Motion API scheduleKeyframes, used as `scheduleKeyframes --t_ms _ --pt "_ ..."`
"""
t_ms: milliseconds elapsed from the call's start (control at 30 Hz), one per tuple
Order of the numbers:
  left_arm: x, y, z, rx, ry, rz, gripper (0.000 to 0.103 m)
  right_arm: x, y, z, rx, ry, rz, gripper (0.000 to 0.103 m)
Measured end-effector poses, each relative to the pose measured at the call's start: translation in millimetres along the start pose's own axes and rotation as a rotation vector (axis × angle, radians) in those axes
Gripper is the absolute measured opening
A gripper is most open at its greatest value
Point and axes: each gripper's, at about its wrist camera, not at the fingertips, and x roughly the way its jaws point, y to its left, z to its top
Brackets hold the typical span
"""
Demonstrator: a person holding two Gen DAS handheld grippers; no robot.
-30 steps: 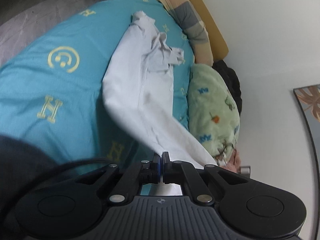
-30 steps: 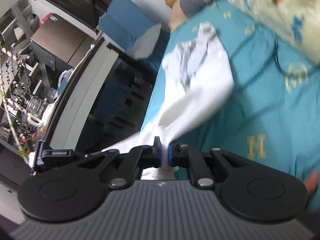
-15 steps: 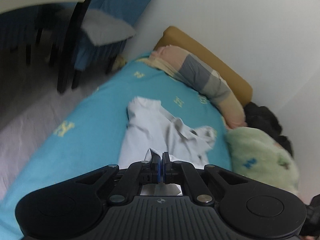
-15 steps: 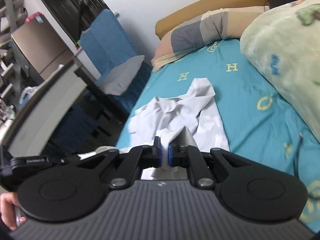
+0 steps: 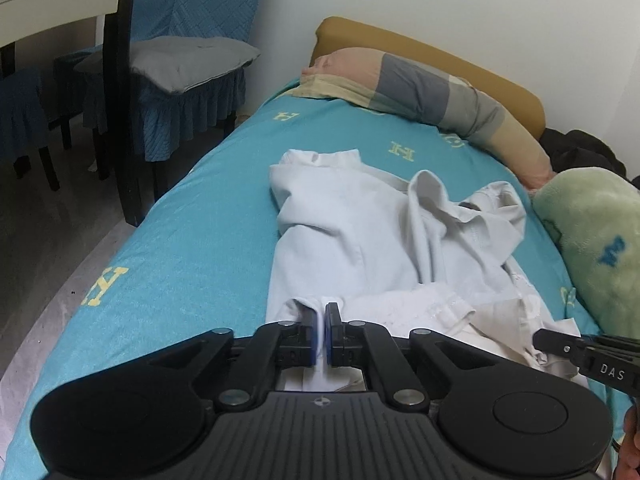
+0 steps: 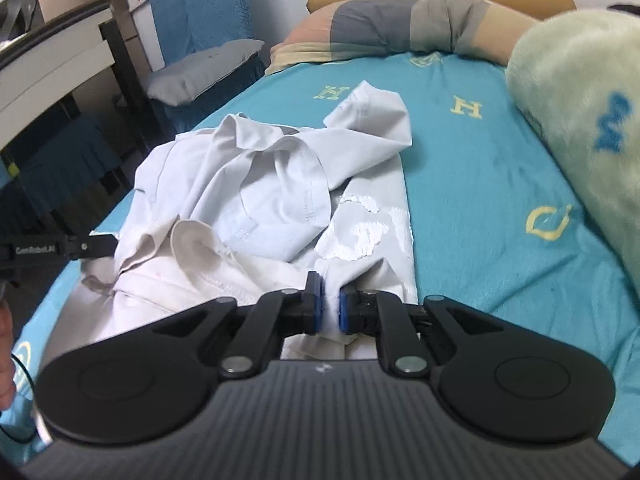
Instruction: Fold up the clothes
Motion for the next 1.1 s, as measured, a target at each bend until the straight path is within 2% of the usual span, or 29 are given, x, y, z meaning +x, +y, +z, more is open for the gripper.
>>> scheduleKeyframes --t_ms 67,100,133,167,200,233,400,467,567,733,933,1100 --pt "-20 -7 -3 0.021 -0.018 -0.013 0.015 -8 5 1 -0.005 -0.008 0.004 0.034" --pt "-31 -11 -5 0.032 -0.028 -0.021 0.022 -15 6 2 0.005 -0.019 0.021 0.051" --pt "-43 -15 -7 0.043 -0.039 -0.029 0.029 -22 8 3 0.016 -0.029 0.037 0.059" --pt "-54 -19 -9 0.054 -0.049 -0.036 0.040 -31 11 4 0.024 -0.041 0.052 0.072" --pt "-66 -23 -11 0.065 -0.059 -0.044 0.047 -41 16 4 0.022 -0.056 0.059 0.075" --pt "-77 -26 -13 0.076 -0.070 -0.052 0.050 -52 22 4 0.011 -0.074 0.057 0.076" --pt "-134 -45 -24 0.129 -0.124 -0.085 0.078 -105 51 -3 -0.037 -0.160 0.050 0.076" --pt "-154 -49 -32 0.136 -0.141 -0.081 0.081 -123 58 -10 -0.033 -0.181 0.050 0.076" --pt "-182 -53 -44 0.145 -0.163 -0.073 0.082 -148 68 -21 -0.039 -0.214 0.034 0.076" --pt "-208 -55 -62 0.122 -0.180 -0.083 0.084 -178 74 -45 0.024 -0.244 0.019 0.076" --pt "-218 -60 -70 0.122 -0.195 -0.076 0.084 -190 79 -58 0.010 -0.273 -0.004 0.076" --pt "-210 -61 -70 0.111 -0.170 -0.069 0.084 -191 78 -57 0.013 -0.291 -0.011 0.076"
